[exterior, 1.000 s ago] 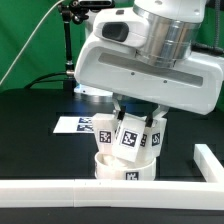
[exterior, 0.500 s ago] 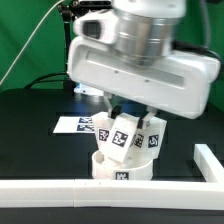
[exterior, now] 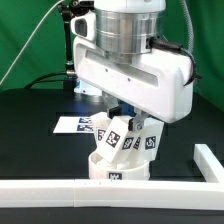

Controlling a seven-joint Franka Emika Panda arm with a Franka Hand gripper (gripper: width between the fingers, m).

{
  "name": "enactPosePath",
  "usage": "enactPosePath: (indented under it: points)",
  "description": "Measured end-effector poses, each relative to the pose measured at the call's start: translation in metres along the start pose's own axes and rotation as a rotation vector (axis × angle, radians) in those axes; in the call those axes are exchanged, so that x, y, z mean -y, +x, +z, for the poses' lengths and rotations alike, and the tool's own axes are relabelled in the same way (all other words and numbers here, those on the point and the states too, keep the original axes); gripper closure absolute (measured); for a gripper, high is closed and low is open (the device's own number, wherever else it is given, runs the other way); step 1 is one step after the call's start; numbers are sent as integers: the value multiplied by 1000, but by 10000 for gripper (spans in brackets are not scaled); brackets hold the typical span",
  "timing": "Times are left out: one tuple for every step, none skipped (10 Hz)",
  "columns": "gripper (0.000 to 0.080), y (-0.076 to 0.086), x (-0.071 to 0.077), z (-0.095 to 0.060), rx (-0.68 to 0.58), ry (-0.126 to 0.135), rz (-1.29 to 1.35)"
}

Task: Assemble stool

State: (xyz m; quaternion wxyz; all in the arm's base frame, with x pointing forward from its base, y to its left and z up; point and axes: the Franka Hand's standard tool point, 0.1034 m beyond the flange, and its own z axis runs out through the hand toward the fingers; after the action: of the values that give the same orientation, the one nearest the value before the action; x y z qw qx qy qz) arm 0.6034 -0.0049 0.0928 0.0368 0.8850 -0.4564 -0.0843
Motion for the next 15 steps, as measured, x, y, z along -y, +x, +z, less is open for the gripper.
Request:
enactPosePath:
  points:
    - [462, 0, 0, 0, 0, 0, 77]
    - [462, 3, 3, 0, 3, 47, 148]
    - [462, 9, 2, -1, 4, 135, 241]
    - [462, 8, 0, 0, -20, 188, 322]
    - [462, 8, 2, -1, -57, 271, 362]
    - [462, 8, 3, -2, -83, 337, 432]
    - [462, 7, 3, -2, -90, 376, 492]
    - [462, 8, 4, -2, -72, 379, 580]
    - [462, 8, 4, -2, -67, 382, 608]
    - [462, 8, 4, -2, -53, 386, 683]
    - [462, 8, 4, -2, -53, 386, 684]
    - [374, 7, 5, -3, -53, 382, 680]
    - [242, 5, 8, -7, -43, 380, 672]
    - [169, 4, 8, -13, -38, 388, 672]
    - [155, 2, 8, -20, -24, 393, 672]
